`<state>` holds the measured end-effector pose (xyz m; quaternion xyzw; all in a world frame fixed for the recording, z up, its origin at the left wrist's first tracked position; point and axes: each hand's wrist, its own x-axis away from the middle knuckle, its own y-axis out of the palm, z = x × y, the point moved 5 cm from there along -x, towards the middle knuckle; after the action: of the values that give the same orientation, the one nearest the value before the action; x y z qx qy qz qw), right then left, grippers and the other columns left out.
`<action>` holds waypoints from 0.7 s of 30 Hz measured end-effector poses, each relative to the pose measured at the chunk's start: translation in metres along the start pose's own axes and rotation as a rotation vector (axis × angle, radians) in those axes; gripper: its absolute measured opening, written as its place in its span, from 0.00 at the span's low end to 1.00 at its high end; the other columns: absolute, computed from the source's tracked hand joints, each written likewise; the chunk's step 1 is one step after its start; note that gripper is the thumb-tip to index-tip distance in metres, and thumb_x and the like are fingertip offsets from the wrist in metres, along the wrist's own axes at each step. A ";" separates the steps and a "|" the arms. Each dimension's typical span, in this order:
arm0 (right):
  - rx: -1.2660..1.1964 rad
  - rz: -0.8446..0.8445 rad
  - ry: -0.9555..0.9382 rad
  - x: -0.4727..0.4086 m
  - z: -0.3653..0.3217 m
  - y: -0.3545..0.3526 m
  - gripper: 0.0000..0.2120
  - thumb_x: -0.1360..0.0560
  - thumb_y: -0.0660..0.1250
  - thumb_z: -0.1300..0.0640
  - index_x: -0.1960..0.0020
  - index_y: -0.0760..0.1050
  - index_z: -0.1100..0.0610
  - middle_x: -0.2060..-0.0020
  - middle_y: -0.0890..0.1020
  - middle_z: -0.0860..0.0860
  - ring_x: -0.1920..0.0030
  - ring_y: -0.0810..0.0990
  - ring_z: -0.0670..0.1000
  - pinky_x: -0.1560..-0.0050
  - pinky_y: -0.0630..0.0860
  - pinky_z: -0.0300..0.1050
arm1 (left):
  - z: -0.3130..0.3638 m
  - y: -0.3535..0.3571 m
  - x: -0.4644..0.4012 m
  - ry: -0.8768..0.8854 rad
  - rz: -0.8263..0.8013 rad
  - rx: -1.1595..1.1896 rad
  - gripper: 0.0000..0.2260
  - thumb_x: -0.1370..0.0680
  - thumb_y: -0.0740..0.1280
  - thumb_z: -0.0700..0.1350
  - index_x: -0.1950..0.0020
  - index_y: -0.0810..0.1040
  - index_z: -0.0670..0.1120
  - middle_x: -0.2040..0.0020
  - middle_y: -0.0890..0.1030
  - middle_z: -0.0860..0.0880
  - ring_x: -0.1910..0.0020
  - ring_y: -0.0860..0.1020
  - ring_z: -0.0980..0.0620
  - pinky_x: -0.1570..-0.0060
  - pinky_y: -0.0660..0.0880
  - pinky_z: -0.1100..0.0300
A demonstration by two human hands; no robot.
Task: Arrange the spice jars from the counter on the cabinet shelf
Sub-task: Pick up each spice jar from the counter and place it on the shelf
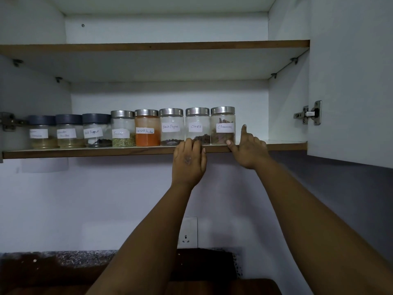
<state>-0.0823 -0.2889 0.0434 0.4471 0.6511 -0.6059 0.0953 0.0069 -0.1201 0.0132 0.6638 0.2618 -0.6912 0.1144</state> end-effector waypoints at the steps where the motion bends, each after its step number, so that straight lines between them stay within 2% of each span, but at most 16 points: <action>1: 0.044 0.055 0.002 0.008 -0.003 0.004 0.39 0.20 0.47 0.36 0.21 0.40 0.59 0.25 0.62 0.58 0.26 0.61 0.58 0.27 0.54 0.56 | 0.001 -0.003 0.002 -0.004 0.001 0.040 0.08 0.21 0.61 0.44 0.49 0.77 0.42 0.54 0.75 0.45 0.55 0.73 0.46 0.53 0.71 0.53; 4: 0.108 0.153 0.017 0.027 -0.009 0.018 0.37 0.20 0.47 0.37 0.20 0.43 0.58 0.25 0.61 0.57 0.24 0.55 0.57 0.25 0.46 0.58 | 0.000 -0.013 0.015 -0.001 0.008 0.135 0.14 0.23 0.64 0.41 0.39 0.77 0.40 0.45 0.78 0.43 0.46 0.76 0.45 0.46 0.74 0.50; 6: 0.035 0.239 0.029 0.038 -0.012 0.026 0.36 0.20 0.50 0.38 0.21 0.48 0.57 0.24 0.59 0.56 0.22 0.50 0.57 0.25 0.49 0.60 | -0.001 -0.014 0.034 0.005 -0.012 0.139 0.20 0.25 0.66 0.41 0.32 0.74 0.41 0.36 0.76 0.43 0.36 0.74 0.44 0.38 0.72 0.50; 9: -0.146 0.399 0.038 0.062 -0.022 0.039 0.34 0.20 0.56 0.42 0.21 0.52 0.57 0.22 0.55 0.56 0.22 0.49 0.57 0.28 0.61 0.61 | -0.002 -0.009 0.078 -0.035 -0.078 0.119 0.24 0.25 0.68 0.41 0.29 0.71 0.40 0.30 0.73 0.41 0.31 0.72 0.42 0.32 0.67 0.44; 11: -0.198 0.431 0.085 0.081 -0.034 0.061 0.35 0.20 0.58 0.43 0.21 0.48 0.56 0.22 0.52 0.57 0.22 0.51 0.58 0.27 0.57 0.59 | -0.004 -0.001 0.114 -0.037 -0.173 0.117 0.25 0.26 0.67 0.41 0.28 0.70 0.41 0.30 0.73 0.42 0.30 0.71 0.43 0.29 0.65 0.42; 15: -0.237 0.317 0.208 0.131 -0.049 0.130 0.35 0.20 0.56 0.42 0.21 0.47 0.56 0.22 0.51 0.58 0.22 0.50 0.57 0.24 0.46 0.57 | -0.028 0.006 0.185 -0.083 -0.344 0.106 0.26 0.25 0.67 0.45 0.27 0.69 0.43 0.29 0.73 0.44 0.29 0.70 0.44 0.27 0.59 0.44; 18: -0.139 0.183 0.235 0.174 -0.048 0.190 0.36 0.21 0.56 0.41 0.20 0.47 0.55 0.22 0.52 0.57 0.22 0.49 0.57 0.25 0.43 0.58 | -0.064 0.002 0.235 -0.159 -0.358 0.088 0.26 0.27 0.71 0.44 0.30 0.72 0.41 0.33 0.76 0.42 0.33 0.74 0.42 0.31 0.64 0.41; 21: -0.114 0.039 0.301 0.214 -0.045 0.245 0.36 0.22 0.59 0.41 0.21 0.49 0.55 0.22 0.54 0.58 0.22 0.52 0.58 0.25 0.47 0.60 | -0.105 -0.009 0.284 -0.232 -0.431 0.055 0.27 0.29 0.72 0.44 0.31 0.73 0.40 0.36 0.78 0.42 0.36 0.76 0.41 0.35 0.70 0.41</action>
<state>-0.0167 -0.1823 -0.2600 0.5392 0.6827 -0.4921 0.0336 0.0664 -0.0052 -0.2605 0.5115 0.3635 -0.7782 -0.0245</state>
